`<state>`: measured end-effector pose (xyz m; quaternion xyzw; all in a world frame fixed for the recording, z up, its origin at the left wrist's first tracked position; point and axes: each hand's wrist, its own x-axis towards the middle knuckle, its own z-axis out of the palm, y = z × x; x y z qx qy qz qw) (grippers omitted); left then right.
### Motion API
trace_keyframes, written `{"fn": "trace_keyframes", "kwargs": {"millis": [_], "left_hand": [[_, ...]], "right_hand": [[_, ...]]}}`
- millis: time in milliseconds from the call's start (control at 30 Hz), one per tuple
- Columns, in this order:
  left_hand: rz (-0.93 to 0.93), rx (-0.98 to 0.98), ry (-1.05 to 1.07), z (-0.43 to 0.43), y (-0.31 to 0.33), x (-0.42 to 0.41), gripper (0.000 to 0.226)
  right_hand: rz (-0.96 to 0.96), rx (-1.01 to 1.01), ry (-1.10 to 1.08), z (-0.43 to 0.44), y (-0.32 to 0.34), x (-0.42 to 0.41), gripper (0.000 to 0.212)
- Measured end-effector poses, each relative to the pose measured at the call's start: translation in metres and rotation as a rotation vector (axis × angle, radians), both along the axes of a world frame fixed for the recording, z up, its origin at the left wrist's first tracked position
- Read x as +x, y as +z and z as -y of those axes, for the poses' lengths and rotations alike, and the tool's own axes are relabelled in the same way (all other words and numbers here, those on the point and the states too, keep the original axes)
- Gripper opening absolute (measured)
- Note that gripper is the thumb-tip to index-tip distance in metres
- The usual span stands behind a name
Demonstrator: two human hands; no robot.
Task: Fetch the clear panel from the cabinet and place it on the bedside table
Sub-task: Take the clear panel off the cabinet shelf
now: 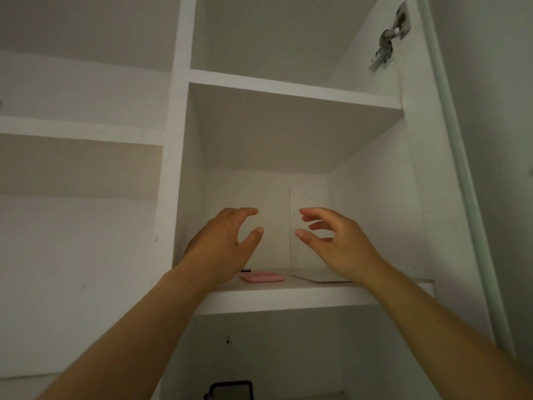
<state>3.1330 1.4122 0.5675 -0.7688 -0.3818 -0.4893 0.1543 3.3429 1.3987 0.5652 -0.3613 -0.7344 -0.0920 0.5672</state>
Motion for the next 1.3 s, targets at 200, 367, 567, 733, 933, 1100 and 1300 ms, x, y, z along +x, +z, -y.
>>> {"fn": "trace_keyframes", "kwargs": {"millis": [200, 367, 567, 733, 933, 1100, 1300], "left_hand": [[-0.025, -0.012, 0.023, 0.002, 0.016, 0.005, 0.046], [-0.010, 0.035, 0.009, -0.004, 0.035, 0.010, 0.046], [0.052, 0.020, 0.019, -0.018, 0.028, 0.013, 0.045], [0.064, 0.005, 0.036, -0.027, 0.024, 0.015, 0.044], [-0.002, 0.008, 0.019, -0.029, 0.023, 0.019, 0.045], [-0.052, -0.015, 0.019, -0.037, 0.046, 0.037, 0.048], [0.116, -0.063, -0.113, -0.068, 0.060, 0.060, 0.051]], "right_hand": [[-0.067, 0.034, -0.060, -0.007, 0.025, 0.014, 0.041], [-0.077, 0.066, -0.074, -0.020, 0.036, 0.009, 0.042], [-0.123, 0.111, -0.076, -0.038, 0.052, 0.007, 0.044], [-0.123, 0.117, -0.079, -0.051, 0.067, 0.007, 0.046], [-0.068, 0.177, -0.178, -0.058, 0.070, 0.028, 0.046], [-0.023, 0.260, -0.306, -0.064, 0.073, 0.053, 0.044], [-0.079, 0.268, -0.308, -0.080, 0.078, 0.068, 0.046]]}}
